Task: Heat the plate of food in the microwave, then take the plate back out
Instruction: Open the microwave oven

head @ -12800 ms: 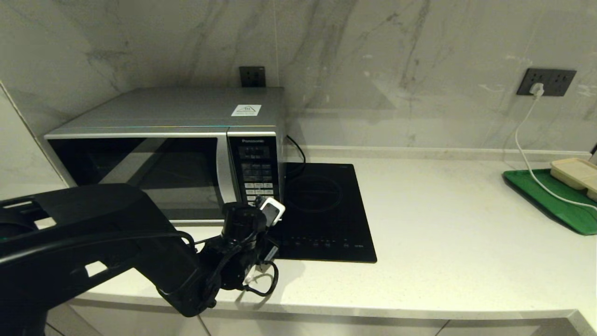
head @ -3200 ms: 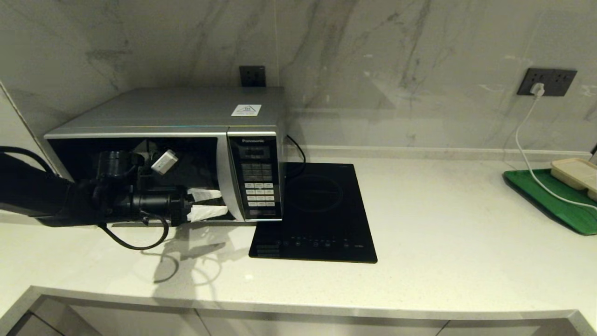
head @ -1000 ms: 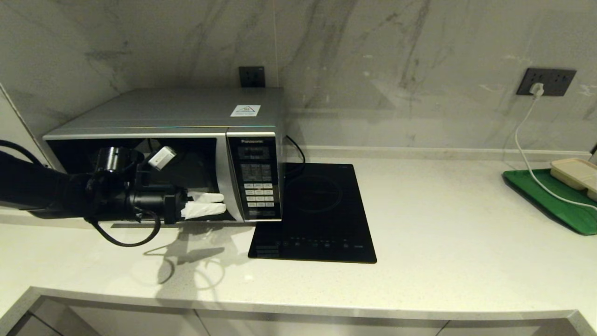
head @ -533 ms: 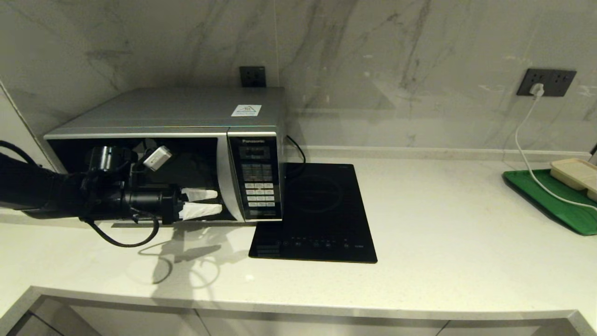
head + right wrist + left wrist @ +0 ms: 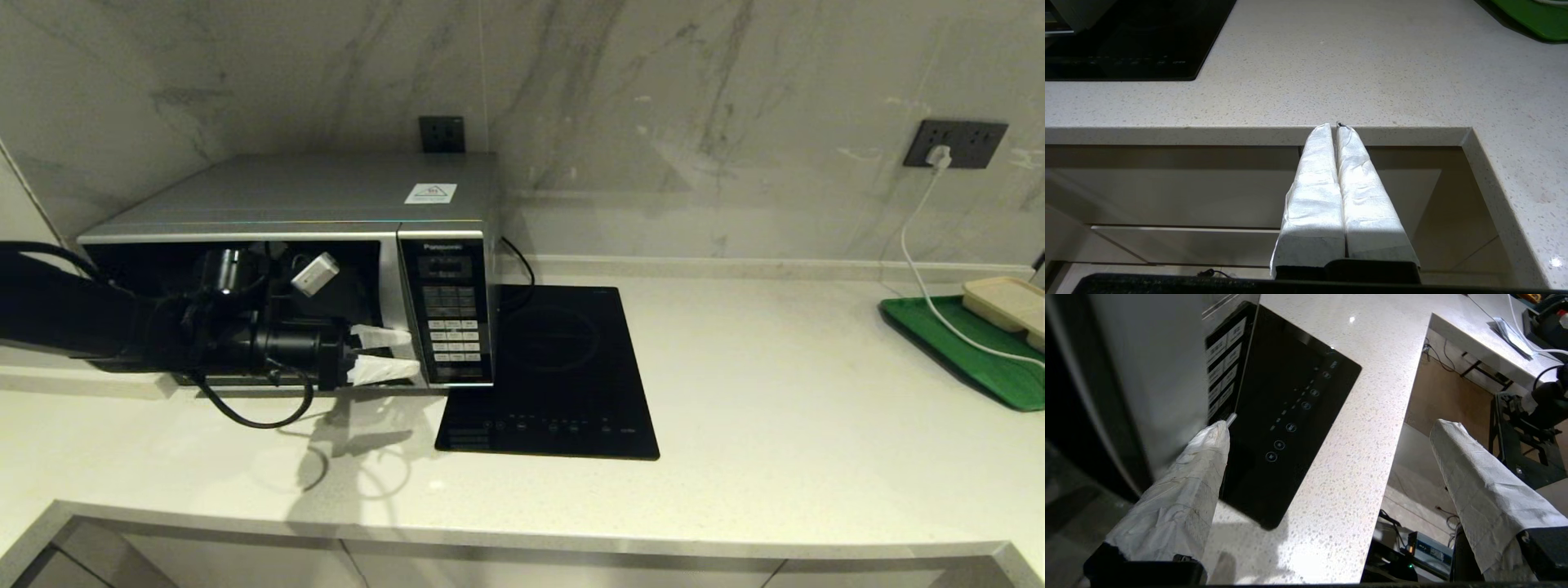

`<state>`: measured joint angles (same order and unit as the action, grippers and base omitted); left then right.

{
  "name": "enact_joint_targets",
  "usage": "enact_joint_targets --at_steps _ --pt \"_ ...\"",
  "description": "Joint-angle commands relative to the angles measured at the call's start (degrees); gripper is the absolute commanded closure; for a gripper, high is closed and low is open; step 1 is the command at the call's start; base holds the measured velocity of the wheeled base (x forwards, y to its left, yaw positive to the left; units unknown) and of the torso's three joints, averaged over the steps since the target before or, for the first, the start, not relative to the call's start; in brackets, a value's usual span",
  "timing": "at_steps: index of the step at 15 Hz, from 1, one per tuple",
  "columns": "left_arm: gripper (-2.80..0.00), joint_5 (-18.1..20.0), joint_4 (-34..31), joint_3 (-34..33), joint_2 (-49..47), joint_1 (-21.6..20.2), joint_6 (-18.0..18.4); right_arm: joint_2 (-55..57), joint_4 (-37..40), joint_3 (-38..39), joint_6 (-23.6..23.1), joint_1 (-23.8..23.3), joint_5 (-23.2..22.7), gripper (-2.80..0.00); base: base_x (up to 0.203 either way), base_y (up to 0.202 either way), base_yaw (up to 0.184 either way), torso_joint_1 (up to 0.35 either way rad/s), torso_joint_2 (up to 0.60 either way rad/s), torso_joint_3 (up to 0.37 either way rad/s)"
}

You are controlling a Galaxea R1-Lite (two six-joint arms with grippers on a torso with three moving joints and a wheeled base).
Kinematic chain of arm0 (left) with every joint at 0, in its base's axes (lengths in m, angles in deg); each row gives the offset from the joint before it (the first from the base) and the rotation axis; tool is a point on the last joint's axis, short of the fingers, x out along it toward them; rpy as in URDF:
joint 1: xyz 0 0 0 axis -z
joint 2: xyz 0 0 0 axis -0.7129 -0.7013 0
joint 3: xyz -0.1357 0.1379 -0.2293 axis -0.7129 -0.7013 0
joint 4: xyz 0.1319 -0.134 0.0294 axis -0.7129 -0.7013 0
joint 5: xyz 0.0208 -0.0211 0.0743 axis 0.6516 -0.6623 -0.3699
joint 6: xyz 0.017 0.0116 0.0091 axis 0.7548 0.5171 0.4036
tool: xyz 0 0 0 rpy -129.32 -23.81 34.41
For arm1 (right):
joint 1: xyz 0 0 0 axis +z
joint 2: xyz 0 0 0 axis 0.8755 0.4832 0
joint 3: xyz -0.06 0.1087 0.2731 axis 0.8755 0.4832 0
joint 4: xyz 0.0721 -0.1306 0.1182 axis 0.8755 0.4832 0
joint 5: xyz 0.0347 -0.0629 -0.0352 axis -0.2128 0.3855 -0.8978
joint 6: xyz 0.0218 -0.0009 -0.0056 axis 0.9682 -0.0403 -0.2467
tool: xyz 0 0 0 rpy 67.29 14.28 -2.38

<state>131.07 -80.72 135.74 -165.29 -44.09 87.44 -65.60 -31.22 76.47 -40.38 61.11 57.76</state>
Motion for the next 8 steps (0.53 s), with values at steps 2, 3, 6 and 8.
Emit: enact_joint_targets --at_steps 2,3,6,8 --pt "-2.80 0.54 -0.04 -0.70 1.29 -0.74 0.35 0.05 -0.01 -0.02 0.03 0.04 0.00 0.00 0.000 0.000 0.000 0.000 0.00 0.000" --pt "-2.80 0.58 -0.24 -1.02 2.18 -1.95 0.77 0.05 -0.07 -0.02 0.03 0.01 0.00 0.00 0.000 0.000 0.000 0.000 0.00 0.000" --pt "-2.80 0.60 -0.24 -3.32 4.07 -4.49 1.11 0.05 -0.08 -0.02 0.03 0.00 0.00 0.00 0.000 0.000 0.000 0.000 0.00 0.000" --pt "-2.80 0.60 -0.13 -3.82 4.36 -5.71 1.42 0.05 0.04 -0.02 0.03 0.05 0.00 0.00 0.000 0.000 0.000 0.000 0.00 0.000"
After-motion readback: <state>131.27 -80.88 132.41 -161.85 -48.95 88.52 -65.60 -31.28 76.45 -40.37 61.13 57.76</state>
